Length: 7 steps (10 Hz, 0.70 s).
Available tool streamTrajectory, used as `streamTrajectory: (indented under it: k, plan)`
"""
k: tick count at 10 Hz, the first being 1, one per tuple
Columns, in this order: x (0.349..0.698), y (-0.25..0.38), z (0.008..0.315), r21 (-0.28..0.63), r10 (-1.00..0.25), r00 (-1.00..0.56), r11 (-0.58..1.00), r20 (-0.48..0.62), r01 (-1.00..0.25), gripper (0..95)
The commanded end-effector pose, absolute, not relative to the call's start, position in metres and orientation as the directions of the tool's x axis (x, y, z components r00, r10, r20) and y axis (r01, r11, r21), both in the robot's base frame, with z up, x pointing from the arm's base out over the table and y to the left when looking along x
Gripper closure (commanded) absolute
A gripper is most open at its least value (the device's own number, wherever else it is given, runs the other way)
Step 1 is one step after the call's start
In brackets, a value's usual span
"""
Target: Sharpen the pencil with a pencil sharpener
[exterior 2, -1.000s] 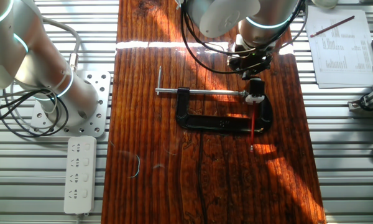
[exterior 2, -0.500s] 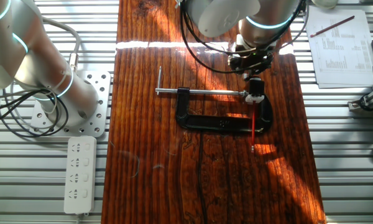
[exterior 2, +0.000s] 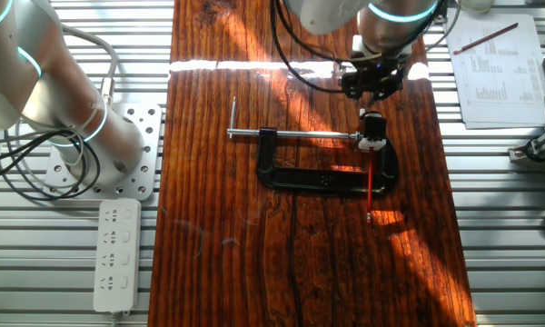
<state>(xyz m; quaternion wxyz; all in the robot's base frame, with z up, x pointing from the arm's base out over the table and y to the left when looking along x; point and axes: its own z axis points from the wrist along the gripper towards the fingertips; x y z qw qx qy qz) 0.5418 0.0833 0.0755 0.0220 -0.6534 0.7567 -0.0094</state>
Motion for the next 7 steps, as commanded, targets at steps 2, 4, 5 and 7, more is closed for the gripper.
streamTrajectory:
  k: [2, 4, 5, 7]
  plan:
    - [0.552, 0.081, 0.090, -0.036, -0.986, -0.167, 0.167, -0.004, -0.985, 95.0]
    - [0.565, 0.073, 0.105, -0.031, -0.983, -0.181, 0.181, -0.006, -0.983, 95.0]
    - [0.572, 0.068, 0.115, -0.029, -0.976, -0.217, 0.217, -0.010, -0.976, 95.0]
    - [0.587, 0.057, 0.137, -0.044, -0.921, -0.388, 0.387, 0.018, -0.921, 95.0]
